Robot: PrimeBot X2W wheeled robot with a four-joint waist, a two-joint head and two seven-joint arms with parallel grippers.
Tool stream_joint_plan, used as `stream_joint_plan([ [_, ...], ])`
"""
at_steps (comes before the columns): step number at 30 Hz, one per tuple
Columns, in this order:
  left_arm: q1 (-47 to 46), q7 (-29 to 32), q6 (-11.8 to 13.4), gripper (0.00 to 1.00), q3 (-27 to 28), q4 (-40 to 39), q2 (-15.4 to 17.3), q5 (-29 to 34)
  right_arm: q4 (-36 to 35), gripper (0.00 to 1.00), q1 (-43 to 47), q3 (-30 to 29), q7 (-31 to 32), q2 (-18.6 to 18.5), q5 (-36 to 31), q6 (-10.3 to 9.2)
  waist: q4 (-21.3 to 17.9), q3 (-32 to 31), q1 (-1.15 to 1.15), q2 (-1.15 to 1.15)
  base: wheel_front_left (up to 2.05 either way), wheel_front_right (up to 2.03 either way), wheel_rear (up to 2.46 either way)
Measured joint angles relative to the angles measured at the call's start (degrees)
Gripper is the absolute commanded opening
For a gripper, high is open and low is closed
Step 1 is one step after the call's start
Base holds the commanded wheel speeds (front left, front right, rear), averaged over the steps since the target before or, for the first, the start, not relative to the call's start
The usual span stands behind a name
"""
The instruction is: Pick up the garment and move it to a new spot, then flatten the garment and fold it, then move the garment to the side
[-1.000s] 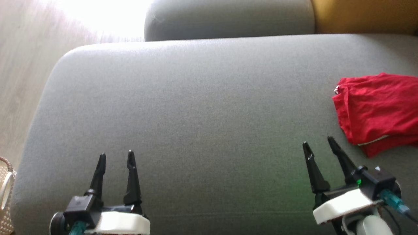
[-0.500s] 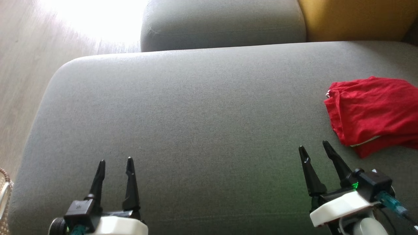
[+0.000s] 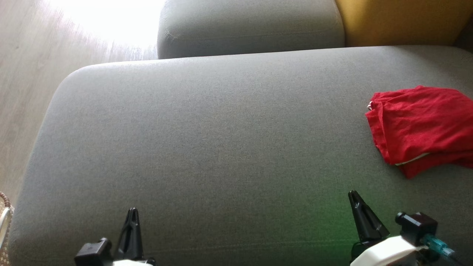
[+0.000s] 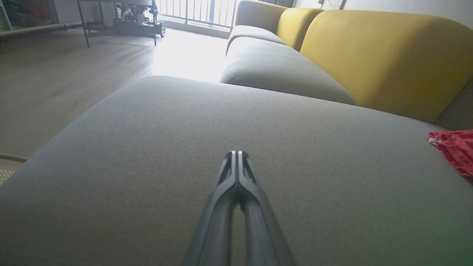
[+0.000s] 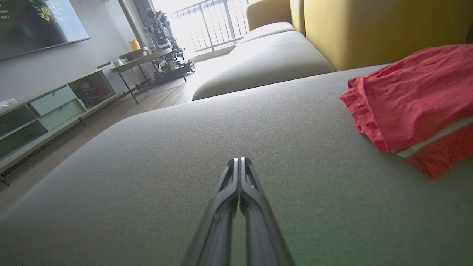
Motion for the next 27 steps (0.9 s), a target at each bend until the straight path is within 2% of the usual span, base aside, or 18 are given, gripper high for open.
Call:
stream_joint_plan([
  [27, -2.75, 3.63, -3.15, 0.00, 1.91, 3.10, 0.30, -18.83, 0.03, 0.00, -1.39, -1.20, 3.64, -0.08, 18.11, -0.01, -0.21, 0.60, 0.00, 0.00, 0.00, 0.00, 0.00],
])
